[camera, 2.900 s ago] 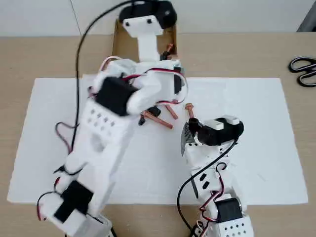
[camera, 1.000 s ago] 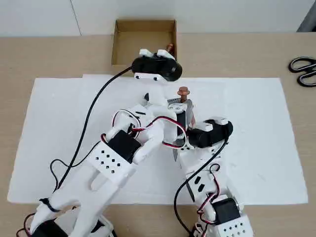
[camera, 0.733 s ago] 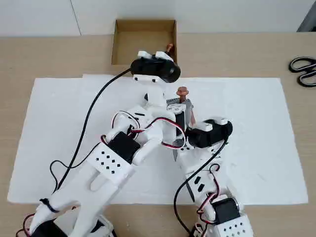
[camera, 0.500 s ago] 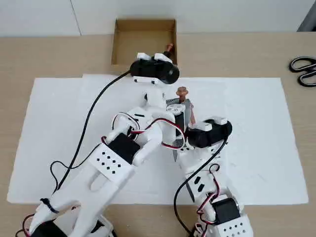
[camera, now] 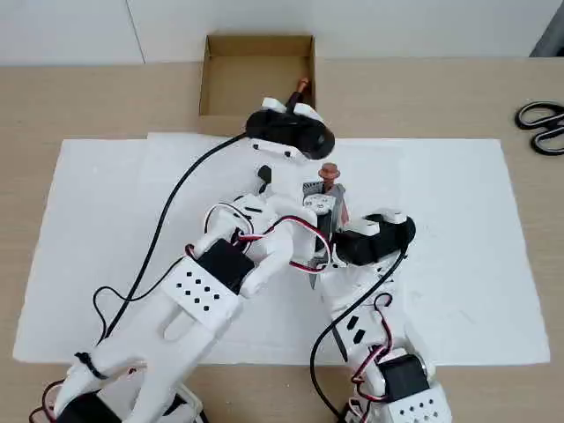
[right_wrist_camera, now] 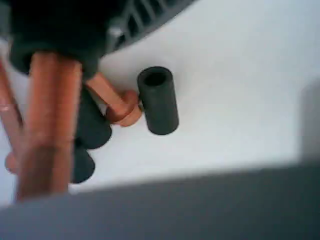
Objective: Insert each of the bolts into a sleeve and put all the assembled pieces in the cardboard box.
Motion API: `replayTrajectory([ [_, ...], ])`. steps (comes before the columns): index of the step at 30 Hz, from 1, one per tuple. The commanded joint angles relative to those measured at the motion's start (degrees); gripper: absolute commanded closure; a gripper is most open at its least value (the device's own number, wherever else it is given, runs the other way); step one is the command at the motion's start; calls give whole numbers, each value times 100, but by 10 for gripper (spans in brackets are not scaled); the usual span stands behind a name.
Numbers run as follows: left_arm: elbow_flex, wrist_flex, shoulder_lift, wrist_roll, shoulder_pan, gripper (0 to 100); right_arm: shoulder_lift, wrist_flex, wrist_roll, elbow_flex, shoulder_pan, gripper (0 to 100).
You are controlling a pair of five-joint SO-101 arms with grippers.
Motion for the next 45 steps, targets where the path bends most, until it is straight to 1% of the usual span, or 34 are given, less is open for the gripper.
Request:
replayTrajectory([
  [1, -75, 53, -44, -105, 9, 994, -136, 13, -9, 35, -31, 995],
  [5, -75, 97, -44, -141, 18, 994, -136, 13, -9, 35, -31, 995],
  [10, -84, 387, -44, -141, 255, 994, -136, 13, -9, 35, -31, 995],
  [15, -84, 615, -53, -141, 273, 994, -136, 13, -9, 35, -31, 995],
  [23, -31, 659, -53, -141, 290, 993, -136, 13, -9, 35, -31, 995],
  [26, -66, 879, -53, -141, 299, 986, -136, 13, -9, 35, -31, 995],
  [28, -66, 1046, -70, -141, 308, 937, -136, 13, -9, 35, -31, 995],
  [32, -92, 1407, -97, -132, 422, 791, -136, 13, -9, 35, -31, 995],
  [34, -198, 1512, -97, -114, 422, 754, -136, 13, -9, 35, -31, 995],
  [38, -462, 1547, -105, -114, 378, 745, -136, 13, -9, 35, -31, 995],
  [40, -585, 1530, -105, -114, 220, 745, -136, 13, -9, 26, -22, 995],
  [45, -857, 1521, -105, 9, -589, 744, -136, 13, -9, 26, -22, 995],
])
